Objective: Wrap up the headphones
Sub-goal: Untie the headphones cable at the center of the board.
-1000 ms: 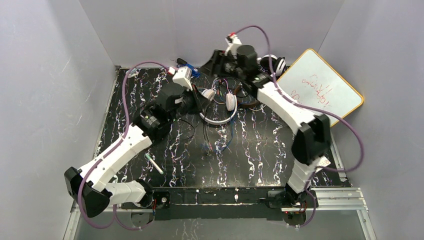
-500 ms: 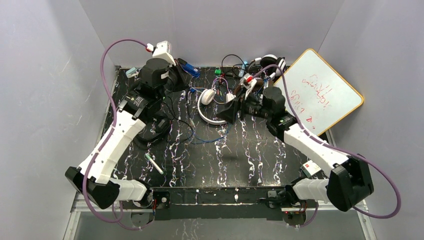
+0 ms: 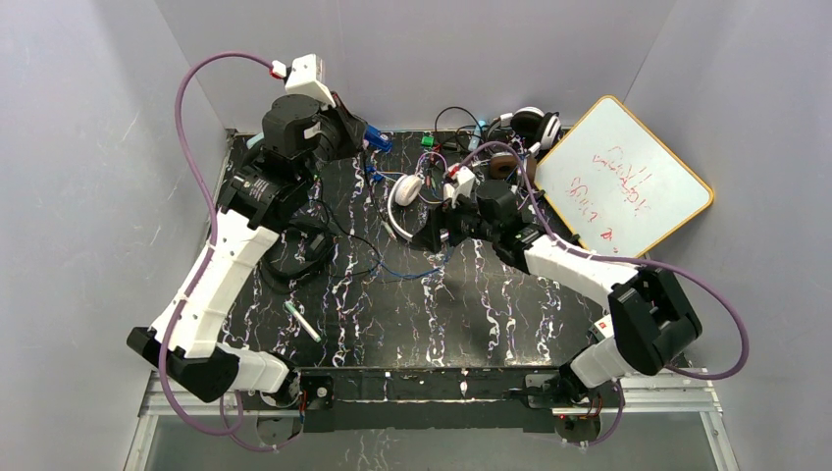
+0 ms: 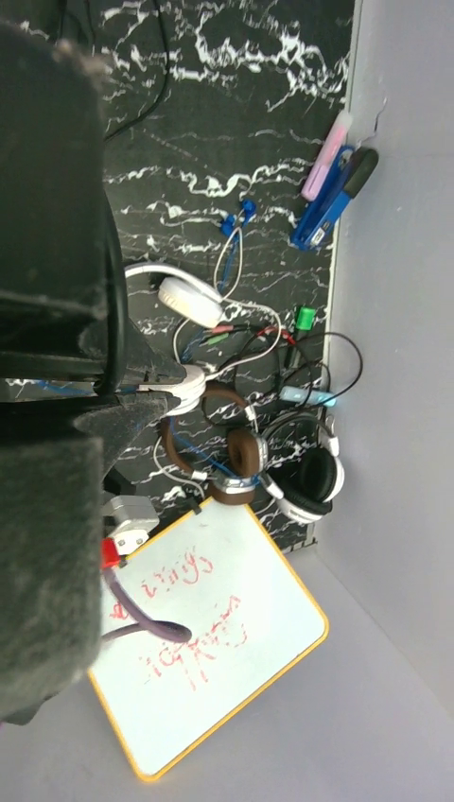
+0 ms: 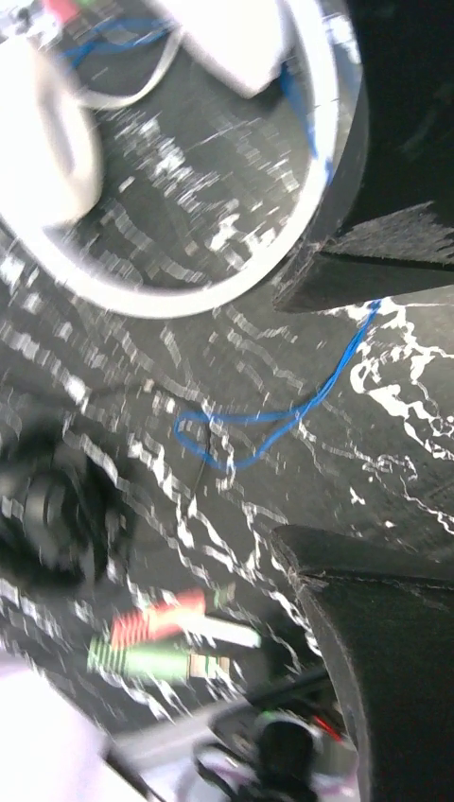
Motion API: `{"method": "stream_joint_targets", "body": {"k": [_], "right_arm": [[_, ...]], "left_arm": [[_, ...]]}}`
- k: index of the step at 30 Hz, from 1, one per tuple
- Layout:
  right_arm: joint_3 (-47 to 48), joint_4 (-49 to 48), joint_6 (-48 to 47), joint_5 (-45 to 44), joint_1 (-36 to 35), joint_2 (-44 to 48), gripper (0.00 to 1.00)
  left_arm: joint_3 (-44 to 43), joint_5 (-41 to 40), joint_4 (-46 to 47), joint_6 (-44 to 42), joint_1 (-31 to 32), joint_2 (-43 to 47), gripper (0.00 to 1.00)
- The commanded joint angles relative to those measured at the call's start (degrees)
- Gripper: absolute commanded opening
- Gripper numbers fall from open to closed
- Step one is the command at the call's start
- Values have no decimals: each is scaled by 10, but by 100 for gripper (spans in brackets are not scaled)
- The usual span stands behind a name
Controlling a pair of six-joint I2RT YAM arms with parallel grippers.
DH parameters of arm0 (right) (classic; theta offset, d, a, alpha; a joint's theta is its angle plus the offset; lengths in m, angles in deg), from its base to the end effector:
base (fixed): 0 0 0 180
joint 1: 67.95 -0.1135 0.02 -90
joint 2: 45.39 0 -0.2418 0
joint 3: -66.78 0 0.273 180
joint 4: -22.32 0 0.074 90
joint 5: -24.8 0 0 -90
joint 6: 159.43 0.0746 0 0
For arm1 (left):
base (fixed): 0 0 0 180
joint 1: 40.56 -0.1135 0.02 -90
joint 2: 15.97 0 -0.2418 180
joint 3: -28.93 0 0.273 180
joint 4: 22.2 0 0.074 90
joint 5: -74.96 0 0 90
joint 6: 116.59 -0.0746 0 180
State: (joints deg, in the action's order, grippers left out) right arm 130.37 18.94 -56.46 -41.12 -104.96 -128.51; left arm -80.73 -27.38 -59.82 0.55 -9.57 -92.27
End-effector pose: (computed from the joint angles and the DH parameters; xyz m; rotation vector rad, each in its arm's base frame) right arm 0.2890 0.2560 0.2228 -0.7018 1.8163 0.9821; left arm 0.2973 -0.1600 0.4876 -0.1113 1.6737 -0.5950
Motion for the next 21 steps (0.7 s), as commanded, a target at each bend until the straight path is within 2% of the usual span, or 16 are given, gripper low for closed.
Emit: {"method": "stream_joint_targets", "body": {"k": [1,4,8,21], "right_arm": [[32,95,103,-275,-1,-19,88],[36,165,180,-383,-2,-43,89],[50,246,278,-466,-8,-80,90],[107,226,283,-449,-31,-175,75]], "left_arm": [[-34,-59,-25,-38,-8,-5,0],[-31,-77,-28,-51,-11,-2,0],[-23,-87,-28,-57,-13,3,0],[15,-78,-19,-57,-16,22,0]]}}
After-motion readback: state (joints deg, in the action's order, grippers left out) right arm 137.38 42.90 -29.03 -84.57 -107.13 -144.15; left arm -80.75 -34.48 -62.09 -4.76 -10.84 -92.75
